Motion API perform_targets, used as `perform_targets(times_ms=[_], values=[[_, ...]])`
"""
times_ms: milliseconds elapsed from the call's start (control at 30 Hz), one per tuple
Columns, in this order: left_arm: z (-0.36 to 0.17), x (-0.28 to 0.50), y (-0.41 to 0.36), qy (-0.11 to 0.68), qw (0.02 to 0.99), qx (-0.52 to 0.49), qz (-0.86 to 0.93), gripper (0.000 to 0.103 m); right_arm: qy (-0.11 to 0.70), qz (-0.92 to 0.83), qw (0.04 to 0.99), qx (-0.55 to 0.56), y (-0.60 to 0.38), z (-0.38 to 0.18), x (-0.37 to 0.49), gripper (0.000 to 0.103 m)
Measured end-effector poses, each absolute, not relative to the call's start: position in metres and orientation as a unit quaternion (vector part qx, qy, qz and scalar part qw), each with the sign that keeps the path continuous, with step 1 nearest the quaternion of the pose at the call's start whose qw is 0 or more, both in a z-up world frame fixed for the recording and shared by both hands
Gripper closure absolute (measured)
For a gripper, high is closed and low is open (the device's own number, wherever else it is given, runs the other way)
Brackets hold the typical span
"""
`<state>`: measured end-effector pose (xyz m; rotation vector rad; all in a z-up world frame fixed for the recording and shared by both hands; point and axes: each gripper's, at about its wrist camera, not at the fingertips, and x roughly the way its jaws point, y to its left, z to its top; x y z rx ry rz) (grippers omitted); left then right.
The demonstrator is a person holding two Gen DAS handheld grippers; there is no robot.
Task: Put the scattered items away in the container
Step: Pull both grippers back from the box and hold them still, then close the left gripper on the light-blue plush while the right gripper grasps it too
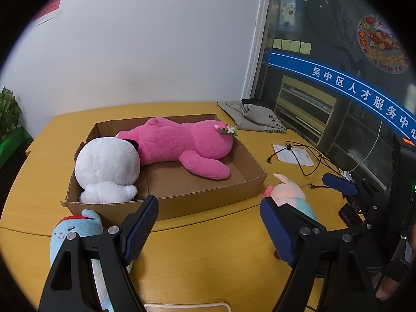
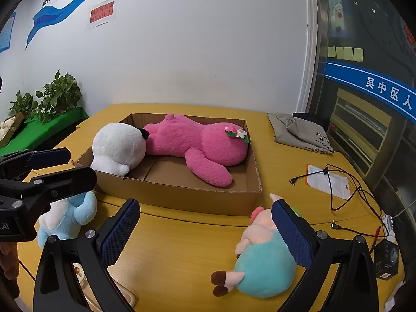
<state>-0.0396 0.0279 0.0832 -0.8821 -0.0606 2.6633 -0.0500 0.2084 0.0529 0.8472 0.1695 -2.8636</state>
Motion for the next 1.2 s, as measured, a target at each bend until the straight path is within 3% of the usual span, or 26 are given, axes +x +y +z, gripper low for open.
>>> perform_targets(times_ms=[767, 1200], values=[[0.068, -0.053, 0.02, -0.032, 0.173, -0.325, 0.929, 0.023, 0.059, -0.95, 0.064, 0.3, 0.209, 0.042, -0.063, 0.0], [0.059, -0.042, -0.033, -0.046, 0.156, -0.332, 0.929, 0.023, 0.065, -0.945, 0.097, 0.306, 0.191, 0.036, -0.068, 0.0]])
